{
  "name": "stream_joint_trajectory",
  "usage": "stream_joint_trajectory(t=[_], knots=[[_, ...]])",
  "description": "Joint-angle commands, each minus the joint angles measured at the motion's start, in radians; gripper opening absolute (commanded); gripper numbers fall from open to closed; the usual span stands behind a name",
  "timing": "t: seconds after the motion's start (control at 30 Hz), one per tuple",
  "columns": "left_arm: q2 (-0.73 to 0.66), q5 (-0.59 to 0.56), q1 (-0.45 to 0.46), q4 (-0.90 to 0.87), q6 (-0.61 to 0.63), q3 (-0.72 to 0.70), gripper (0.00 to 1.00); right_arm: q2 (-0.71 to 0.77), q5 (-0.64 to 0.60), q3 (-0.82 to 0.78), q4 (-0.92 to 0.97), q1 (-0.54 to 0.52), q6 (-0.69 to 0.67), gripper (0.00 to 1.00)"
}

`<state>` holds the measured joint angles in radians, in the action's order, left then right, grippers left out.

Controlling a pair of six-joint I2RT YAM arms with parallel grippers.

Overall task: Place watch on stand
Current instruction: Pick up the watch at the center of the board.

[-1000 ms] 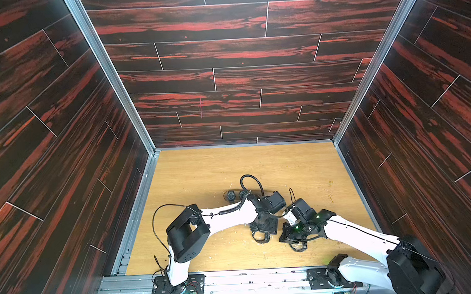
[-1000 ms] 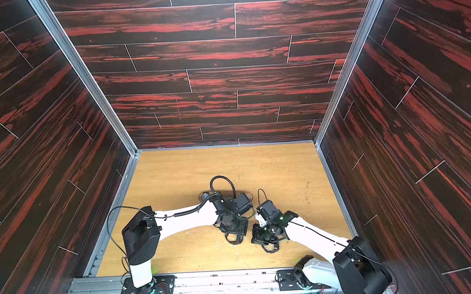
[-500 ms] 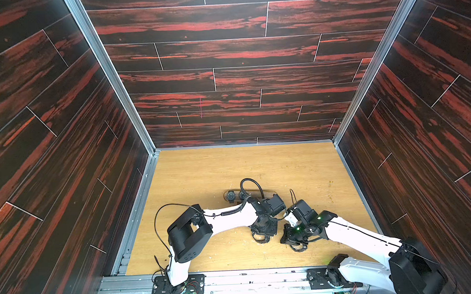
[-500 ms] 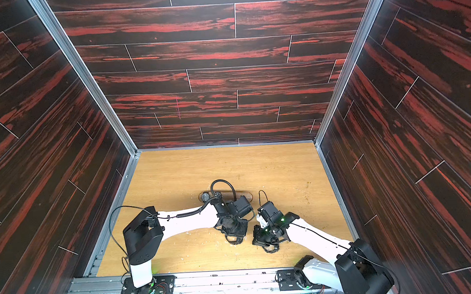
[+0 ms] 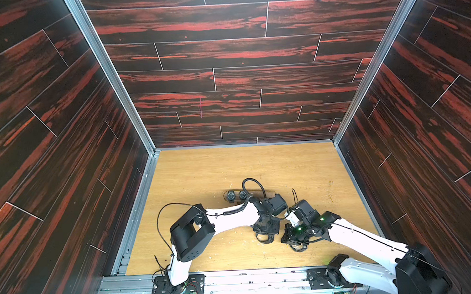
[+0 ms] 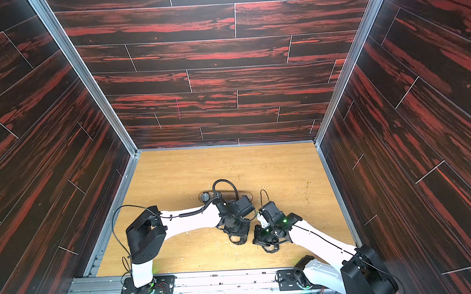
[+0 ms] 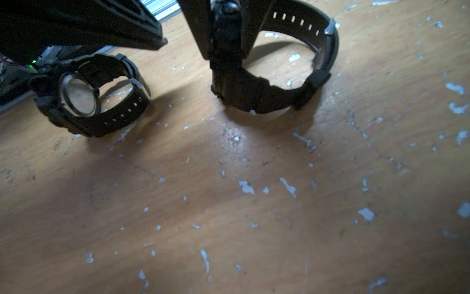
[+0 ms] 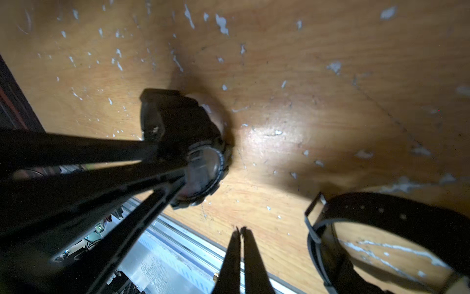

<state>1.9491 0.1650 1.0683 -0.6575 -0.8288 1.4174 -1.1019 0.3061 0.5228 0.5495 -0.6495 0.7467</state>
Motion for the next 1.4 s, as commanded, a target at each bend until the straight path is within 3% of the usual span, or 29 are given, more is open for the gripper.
stream_joint_trajectory(t=[0.0,0.27,0.4,0.53,0.9,1.37], knots=[[-0.021,0.001,-0.005,-0.060,0.040,0.069,0.09,0.029,0.006,0.041,0.048,0.009,-0.018,0.09],[-0.190,0.045,-0.109,-0.096,0.103,0.137,0.09,0.121,0.116,0.262,0.164,0.161,-0.109,0.13],[-0.305,0.076,-0.184,-0.051,0.151,0.140,0.09,0.136,0.273,0.352,0.144,0.310,-0.138,0.16],[-0.391,0.117,-0.261,0.058,0.187,0.126,0.09,0.095,0.488,0.395,0.003,0.415,-0.090,0.19],[-0.383,0.444,-0.476,0.122,0.215,0.217,0.09,-0.096,0.647,0.544,-0.271,0.419,-0.048,0.33],[-0.288,0.633,-0.576,0.218,0.188,0.267,0.09,-0.309,0.592,0.724,-0.343,0.323,-0.043,0.45]])
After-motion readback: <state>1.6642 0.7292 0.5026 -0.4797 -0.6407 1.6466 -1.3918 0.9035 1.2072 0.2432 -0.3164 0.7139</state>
